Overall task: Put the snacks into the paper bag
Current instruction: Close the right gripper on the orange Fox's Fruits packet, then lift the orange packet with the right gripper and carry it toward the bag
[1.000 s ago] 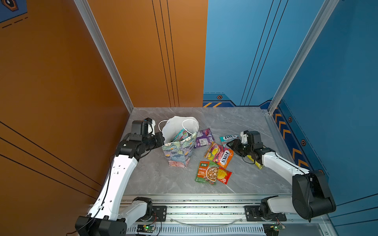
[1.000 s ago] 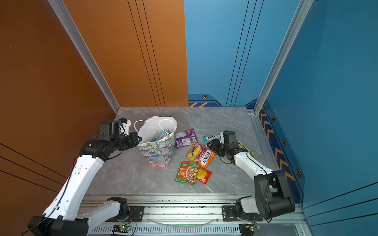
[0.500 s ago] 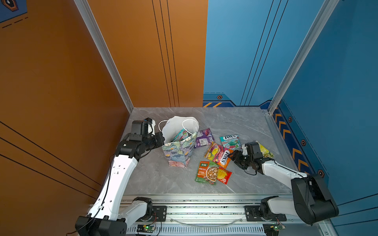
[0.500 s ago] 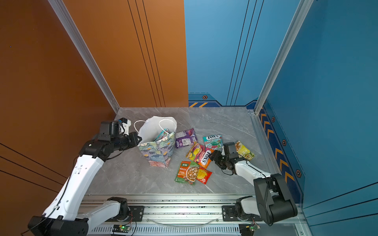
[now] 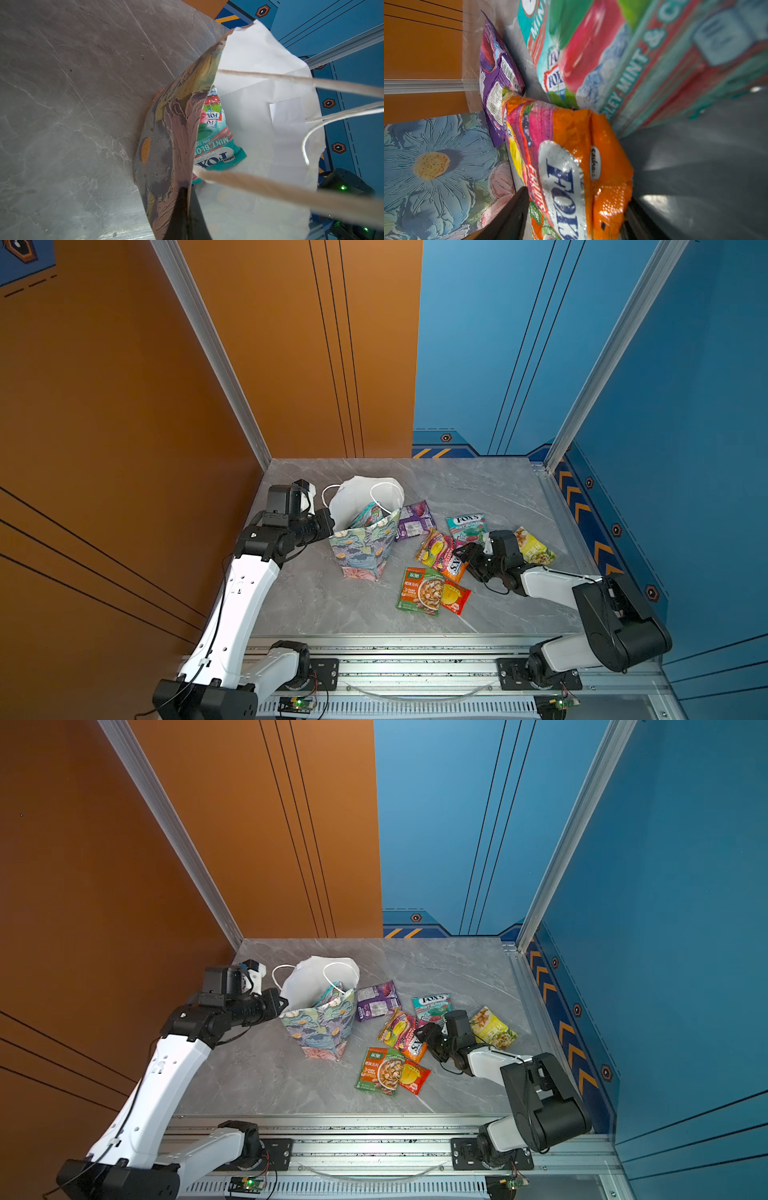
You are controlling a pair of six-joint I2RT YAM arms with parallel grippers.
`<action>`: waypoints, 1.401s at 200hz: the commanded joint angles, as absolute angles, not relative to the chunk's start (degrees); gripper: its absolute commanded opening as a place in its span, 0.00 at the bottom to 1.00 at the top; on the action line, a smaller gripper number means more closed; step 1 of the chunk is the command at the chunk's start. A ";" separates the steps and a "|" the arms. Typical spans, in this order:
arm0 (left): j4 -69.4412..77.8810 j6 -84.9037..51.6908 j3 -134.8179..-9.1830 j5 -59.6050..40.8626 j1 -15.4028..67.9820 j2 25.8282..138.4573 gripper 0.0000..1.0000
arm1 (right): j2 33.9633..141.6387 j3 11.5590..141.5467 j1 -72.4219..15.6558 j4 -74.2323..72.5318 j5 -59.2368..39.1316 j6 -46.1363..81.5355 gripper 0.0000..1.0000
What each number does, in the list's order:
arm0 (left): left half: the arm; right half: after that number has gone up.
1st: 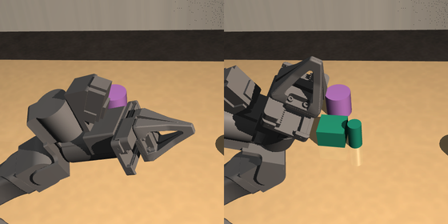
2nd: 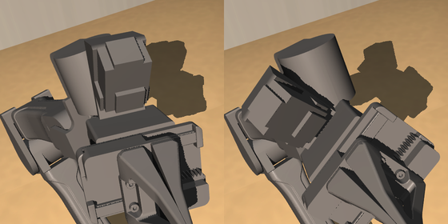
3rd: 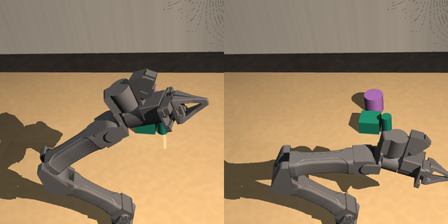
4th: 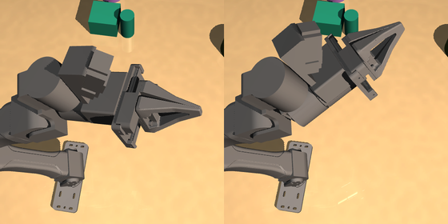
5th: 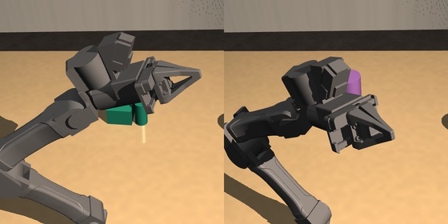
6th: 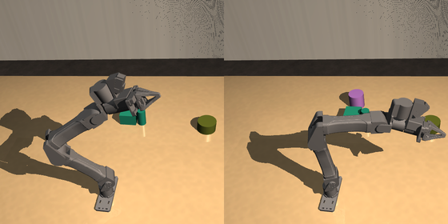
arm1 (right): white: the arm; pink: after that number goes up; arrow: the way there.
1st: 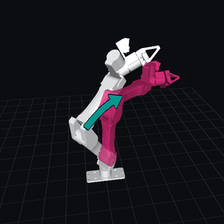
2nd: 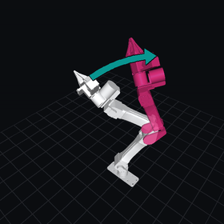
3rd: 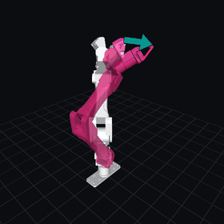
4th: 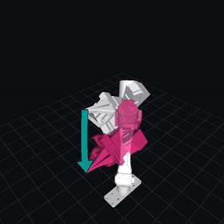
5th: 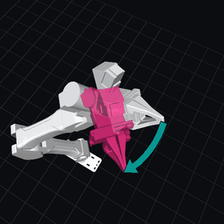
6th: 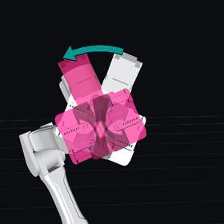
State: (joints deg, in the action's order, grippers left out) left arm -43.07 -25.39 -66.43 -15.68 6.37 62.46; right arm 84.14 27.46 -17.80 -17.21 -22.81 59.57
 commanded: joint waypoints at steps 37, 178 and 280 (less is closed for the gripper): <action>-41.05 -25.66 -66.80 -17.22 5.98 61.98 0.00 | 92.33 28.69 -20.43 -26.09 -20.34 65.39 0.51; -41.05 -25.62 -66.80 -17.34 5.93 62.01 0.00 | 84.42 59.52 -27.10 7.79 -15.93 44.85 0.00; -41.07 -25.61 -66.51 -17.64 5.89 61.87 0.00 | 86.48 91.27 -30.05 29.22 -6.41 26.34 0.00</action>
State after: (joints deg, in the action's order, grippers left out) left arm -43.05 -25.39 -66.43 -15.73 6.37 62.46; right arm 86.24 84.36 -29.43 25.19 -10.02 32.60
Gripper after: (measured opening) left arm 0.046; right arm 0.060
